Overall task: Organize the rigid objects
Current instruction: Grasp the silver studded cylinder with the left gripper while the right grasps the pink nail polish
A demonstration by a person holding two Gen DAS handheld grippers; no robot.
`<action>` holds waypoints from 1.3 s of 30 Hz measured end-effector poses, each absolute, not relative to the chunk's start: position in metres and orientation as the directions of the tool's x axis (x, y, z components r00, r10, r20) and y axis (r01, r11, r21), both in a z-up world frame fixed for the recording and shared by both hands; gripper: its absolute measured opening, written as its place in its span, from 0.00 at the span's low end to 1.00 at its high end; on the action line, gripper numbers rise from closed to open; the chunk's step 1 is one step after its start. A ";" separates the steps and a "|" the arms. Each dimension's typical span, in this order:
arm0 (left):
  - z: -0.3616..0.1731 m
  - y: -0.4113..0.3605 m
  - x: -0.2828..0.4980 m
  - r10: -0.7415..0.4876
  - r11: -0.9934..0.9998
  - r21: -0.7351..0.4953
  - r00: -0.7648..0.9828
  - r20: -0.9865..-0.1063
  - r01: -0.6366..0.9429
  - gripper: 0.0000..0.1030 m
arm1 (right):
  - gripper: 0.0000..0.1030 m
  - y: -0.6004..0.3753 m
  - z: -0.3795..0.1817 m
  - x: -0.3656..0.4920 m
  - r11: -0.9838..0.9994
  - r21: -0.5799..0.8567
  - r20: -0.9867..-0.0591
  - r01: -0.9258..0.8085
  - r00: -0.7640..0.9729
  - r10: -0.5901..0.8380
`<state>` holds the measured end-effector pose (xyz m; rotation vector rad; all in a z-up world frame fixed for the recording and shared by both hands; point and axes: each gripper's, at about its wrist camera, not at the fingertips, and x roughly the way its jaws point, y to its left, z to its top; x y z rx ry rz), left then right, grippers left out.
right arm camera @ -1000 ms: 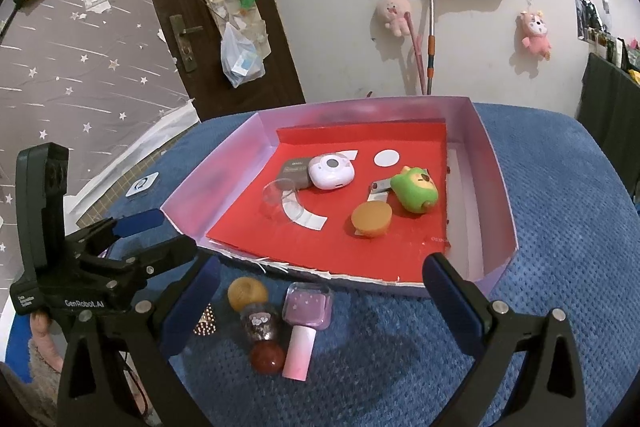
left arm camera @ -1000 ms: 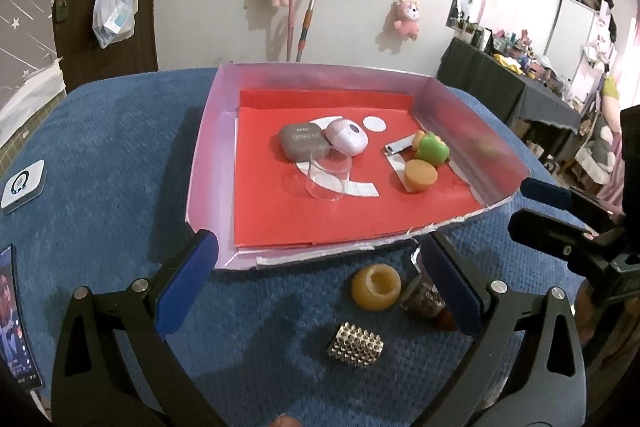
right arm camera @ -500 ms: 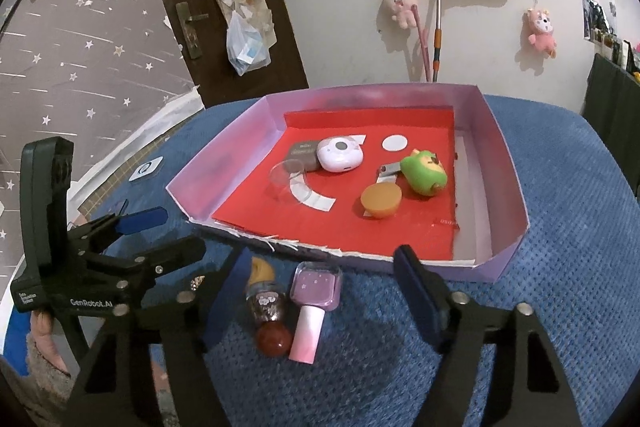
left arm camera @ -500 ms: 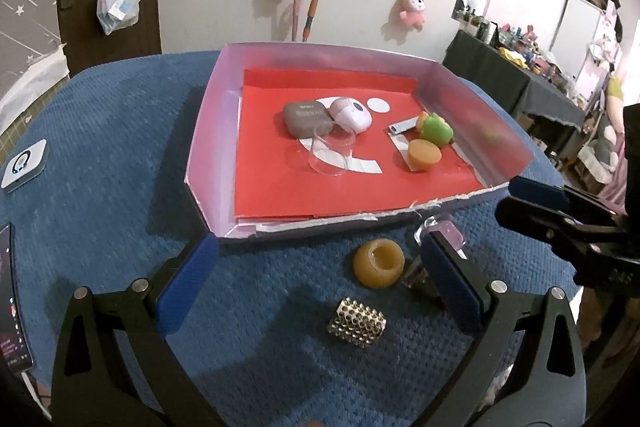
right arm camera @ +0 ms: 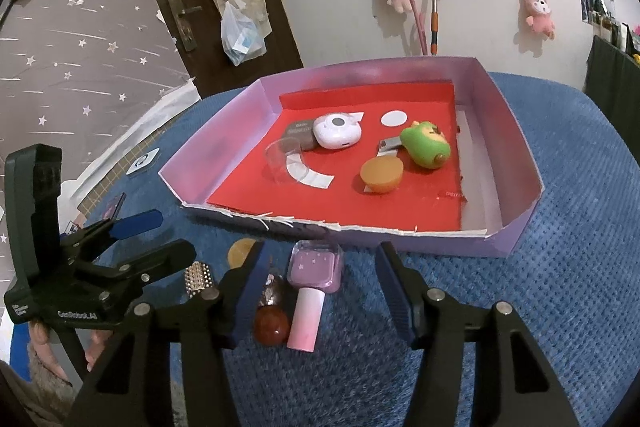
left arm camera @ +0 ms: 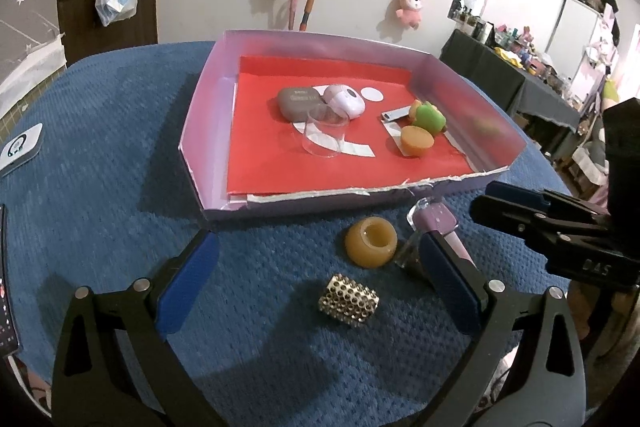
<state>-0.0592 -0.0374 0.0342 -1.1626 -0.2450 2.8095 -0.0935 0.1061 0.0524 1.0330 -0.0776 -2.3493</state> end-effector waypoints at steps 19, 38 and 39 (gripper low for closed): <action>0.006 -0.024 -0.048 0.194 -0.978 -0.200 -0.646 -0.738 -0.066 0.79 | 0.57 0.095 0.026 -0.098 -0.854 0.236 -0.710 0.463 -0.518 -0.477; 0.005 -0.012 -0.044 0.155 -0.988 -0.124 -0.686 -0.710 -0.095 0.33 | 0.38 0.072 0.015 -0.092 -0.857 0.110 -0.713 0.503 -0.561 -0.421; 0.006 -0.013 -0.044 0.161 -0.987 -0.132 -0.688 -0.708 -0.095 0.33 | 0.37 0.074 0.016 -0.091 -0.856 0.119 -0.711 0.503 -0.559 -0.427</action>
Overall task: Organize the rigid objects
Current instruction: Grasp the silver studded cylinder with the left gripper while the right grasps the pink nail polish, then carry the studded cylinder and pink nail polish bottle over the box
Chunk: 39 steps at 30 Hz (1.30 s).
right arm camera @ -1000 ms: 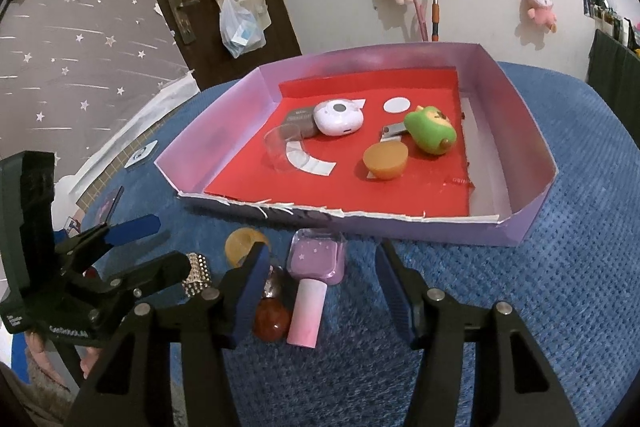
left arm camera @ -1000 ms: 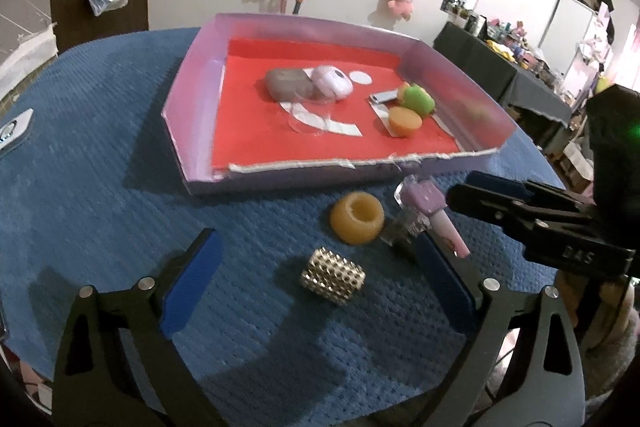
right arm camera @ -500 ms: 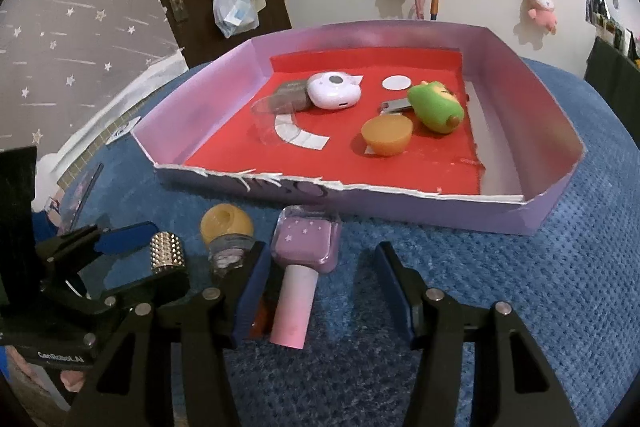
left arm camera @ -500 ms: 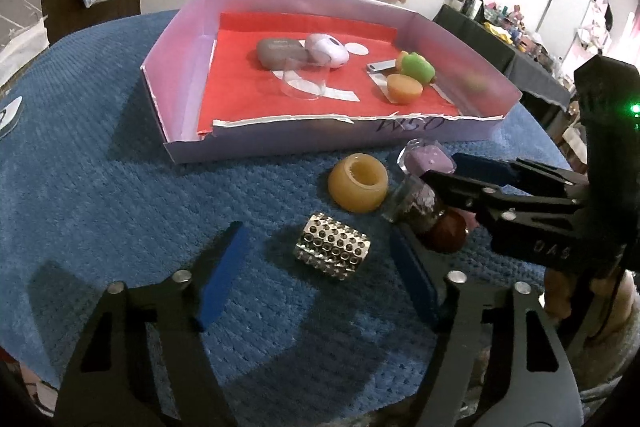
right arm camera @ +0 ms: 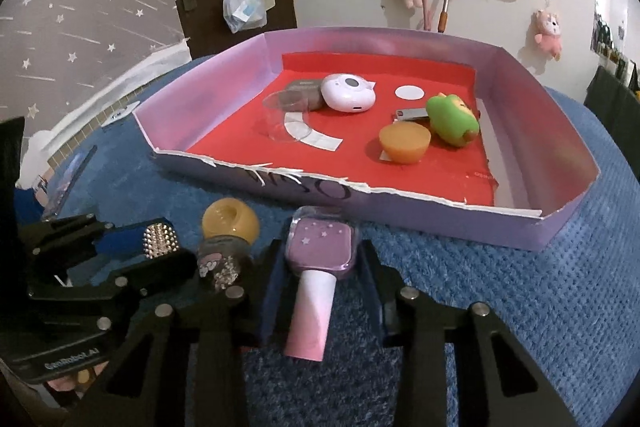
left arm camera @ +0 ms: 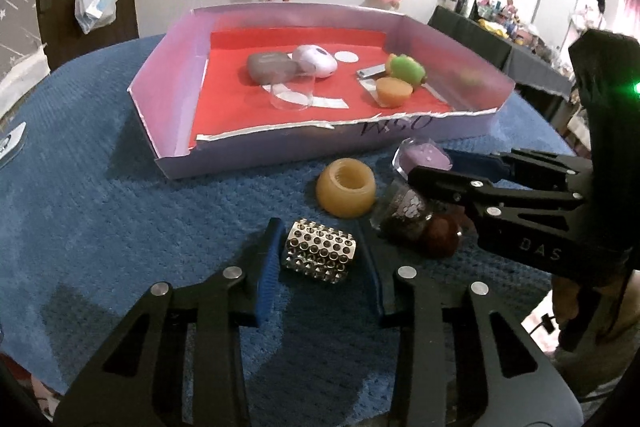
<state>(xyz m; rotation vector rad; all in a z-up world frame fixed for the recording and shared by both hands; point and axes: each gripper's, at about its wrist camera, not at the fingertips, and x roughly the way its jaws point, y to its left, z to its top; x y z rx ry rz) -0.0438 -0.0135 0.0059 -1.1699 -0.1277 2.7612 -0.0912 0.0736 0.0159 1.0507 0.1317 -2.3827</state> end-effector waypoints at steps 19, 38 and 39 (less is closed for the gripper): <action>0.048 -0.022 -0.055 0.176 -0.984 -0.136 -0.762 -0.624 -0.115 0.33 | 0.37 0.094 0.072 -0.080 -0.813 0.206 -0.612 0.544 -0.577 -0.541; 0.065 -0.024 -0.085 0.211 -0.977 -0.152 -0.778 -0.592 -0.149 0.33 | 0.37 0.101 0.085 -0.095 -0.809 0.227 -0.589 0.543 -0.585 -0.558; 0.066 -0.025 -0.087 0.212 -0.977 -0.154 -0.777 -0.592 -0.149 0.33 | 0.37 0.101 0.085 -0.097 -0.809 0.228 -0.588 0.541 -0.586 -0.557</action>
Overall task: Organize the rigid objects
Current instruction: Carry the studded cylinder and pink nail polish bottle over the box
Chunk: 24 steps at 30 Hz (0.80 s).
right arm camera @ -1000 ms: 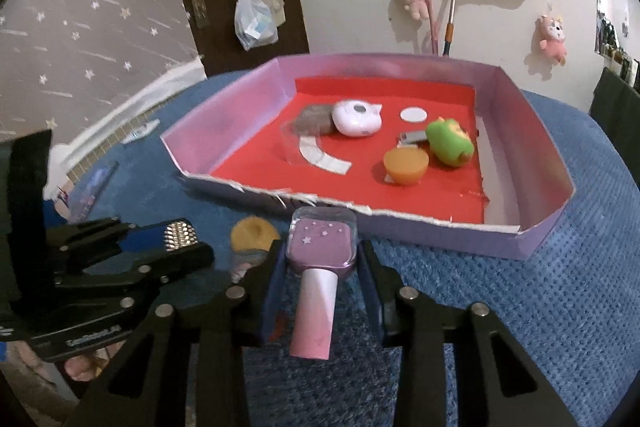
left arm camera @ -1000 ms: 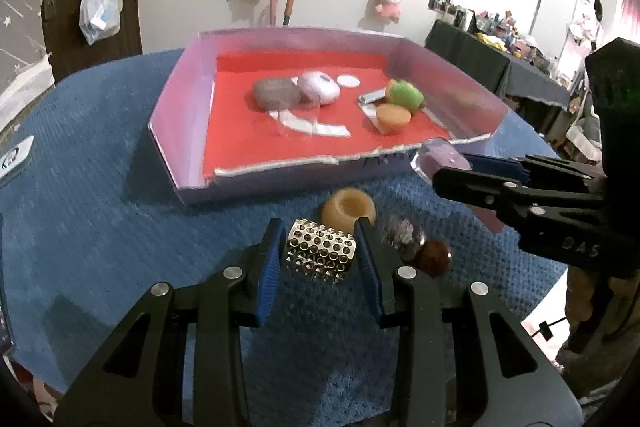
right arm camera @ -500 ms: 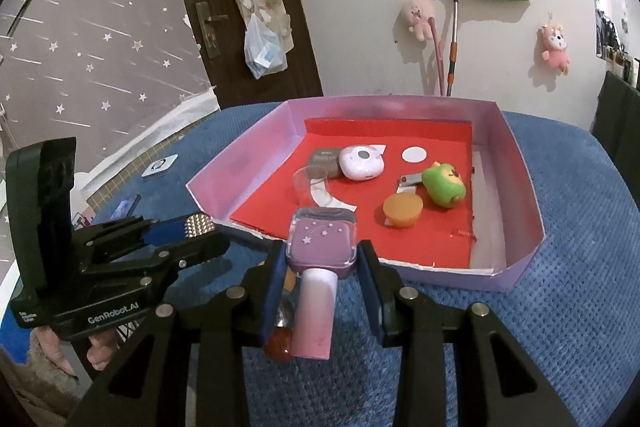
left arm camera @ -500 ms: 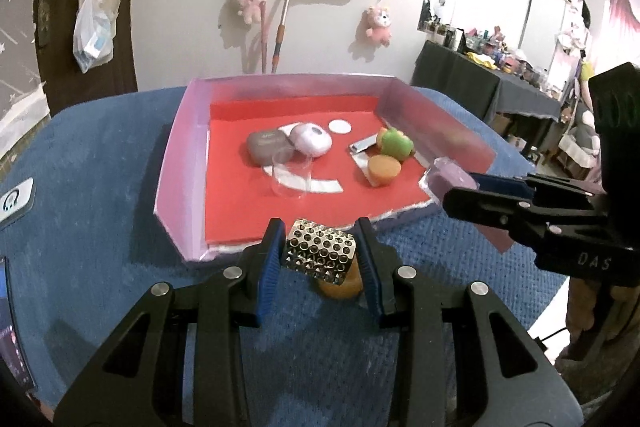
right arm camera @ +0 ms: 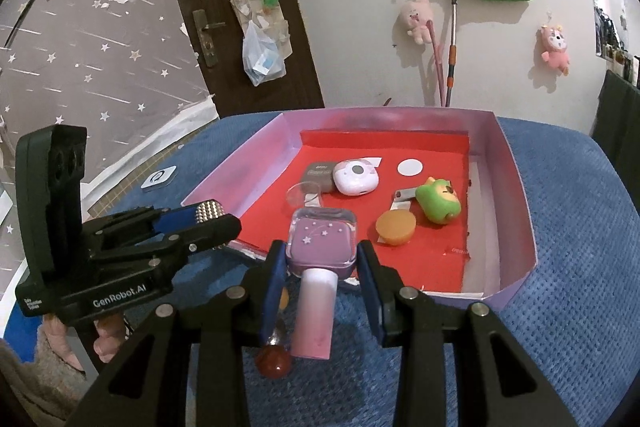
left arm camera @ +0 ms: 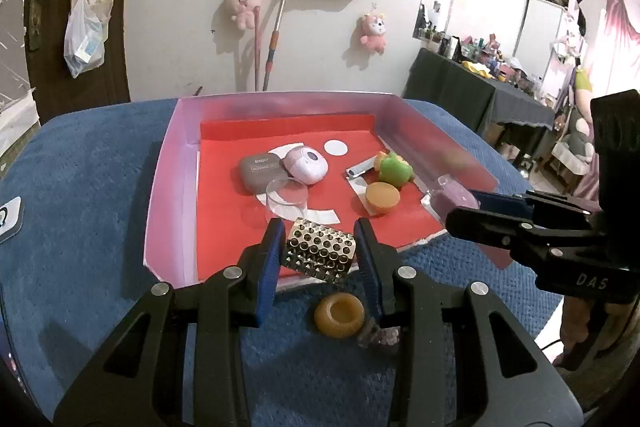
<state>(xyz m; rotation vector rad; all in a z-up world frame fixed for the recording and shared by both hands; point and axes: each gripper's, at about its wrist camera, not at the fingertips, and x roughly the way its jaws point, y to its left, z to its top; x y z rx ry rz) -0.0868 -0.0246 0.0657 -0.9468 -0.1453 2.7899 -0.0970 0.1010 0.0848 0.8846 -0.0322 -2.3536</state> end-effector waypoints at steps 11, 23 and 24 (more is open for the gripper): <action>0.069 -0.024 -0.109 0.235 -0.972 -0.169 -0.762 -0.604 -0.166 0.33 | 0.37 0.104 0.088 -0.117 -0.816 0.213 -0.594 0.538 -0.592 -0.545; 0.058 -0.023 -0.132 0.258 -0.966 -0.194 -0.720 -0.645 -0.172 0.33 | 0.37 0.103 0.075 -0.151 -0.817 0.226 -0.644 0.530 -0.548 -0.533; 0.058 -0.023 -0.133 0.259 -0.965 -0.196 -0.717 -0.648 -0.171 0.33 | 0.37 0.102 0.073 -0.152 -0.818 0.226 -0.648 0.530 -0.545 -0.532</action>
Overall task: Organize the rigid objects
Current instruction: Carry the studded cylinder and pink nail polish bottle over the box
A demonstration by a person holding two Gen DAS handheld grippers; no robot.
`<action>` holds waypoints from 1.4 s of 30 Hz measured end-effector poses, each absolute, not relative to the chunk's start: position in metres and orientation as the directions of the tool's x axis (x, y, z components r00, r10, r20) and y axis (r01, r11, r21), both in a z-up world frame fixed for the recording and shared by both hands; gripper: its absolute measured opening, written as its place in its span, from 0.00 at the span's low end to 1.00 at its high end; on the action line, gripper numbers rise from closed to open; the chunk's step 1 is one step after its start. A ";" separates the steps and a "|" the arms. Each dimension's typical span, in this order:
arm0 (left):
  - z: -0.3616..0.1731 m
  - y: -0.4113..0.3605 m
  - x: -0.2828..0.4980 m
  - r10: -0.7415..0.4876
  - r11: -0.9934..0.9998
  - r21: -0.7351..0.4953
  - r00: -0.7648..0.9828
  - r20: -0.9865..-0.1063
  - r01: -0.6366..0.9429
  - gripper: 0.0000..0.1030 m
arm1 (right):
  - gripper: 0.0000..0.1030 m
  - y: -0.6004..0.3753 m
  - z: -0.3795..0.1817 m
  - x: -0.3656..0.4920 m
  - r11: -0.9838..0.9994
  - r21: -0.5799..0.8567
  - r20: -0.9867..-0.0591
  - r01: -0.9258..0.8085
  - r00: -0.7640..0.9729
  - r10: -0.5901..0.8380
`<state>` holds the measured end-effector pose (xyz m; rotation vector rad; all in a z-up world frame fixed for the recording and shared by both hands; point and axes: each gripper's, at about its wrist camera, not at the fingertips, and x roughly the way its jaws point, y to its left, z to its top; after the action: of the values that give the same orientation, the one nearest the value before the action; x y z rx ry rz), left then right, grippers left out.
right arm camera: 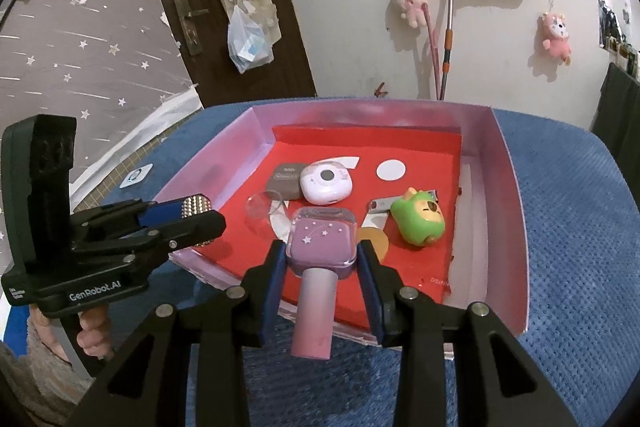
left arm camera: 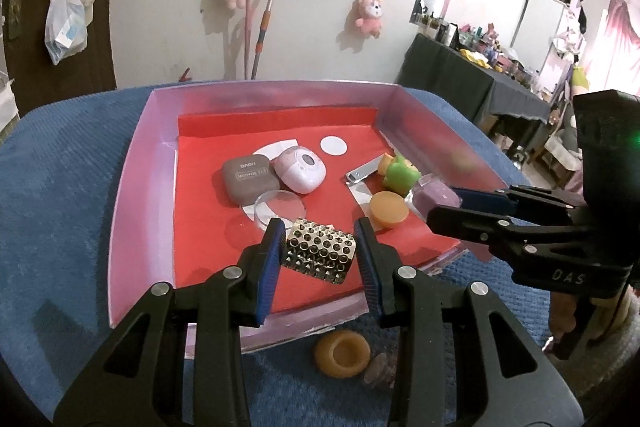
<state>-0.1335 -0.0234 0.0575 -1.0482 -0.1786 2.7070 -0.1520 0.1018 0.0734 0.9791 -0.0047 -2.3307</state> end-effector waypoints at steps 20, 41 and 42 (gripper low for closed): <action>0.023 -0.022 -0.164 0.299 -0.954 -0.242 -0.603 -0.740 -0.176 0.33 | 0.37 0.087 0.044 -0.180 -0.802 0.285 -0.735 0.525 -0.418 -0.534; 0.007 -0.032 -0.188 0.194 -0.980 -0.172 -0.630 -0.752 -0.097 0.33 | 0.37 0.073 0.028 -0.195 -0.839 0.212 -0.752 0.501 -0.465 -0.467; 0.007 -0.031 -0.188 0.193 -0.981 -0.170 -0.630 -0.752 -0.097 0.33 | 0.37 0.072 0.028 -0.196 -0.842 0.209 -0.750 0.497 -0.471 -0.464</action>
<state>-0.1880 -0.0315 0.0069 -1.2627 -0.1697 2.6945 -0.1961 0.0717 0.0279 1.1563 0.0512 -2.2989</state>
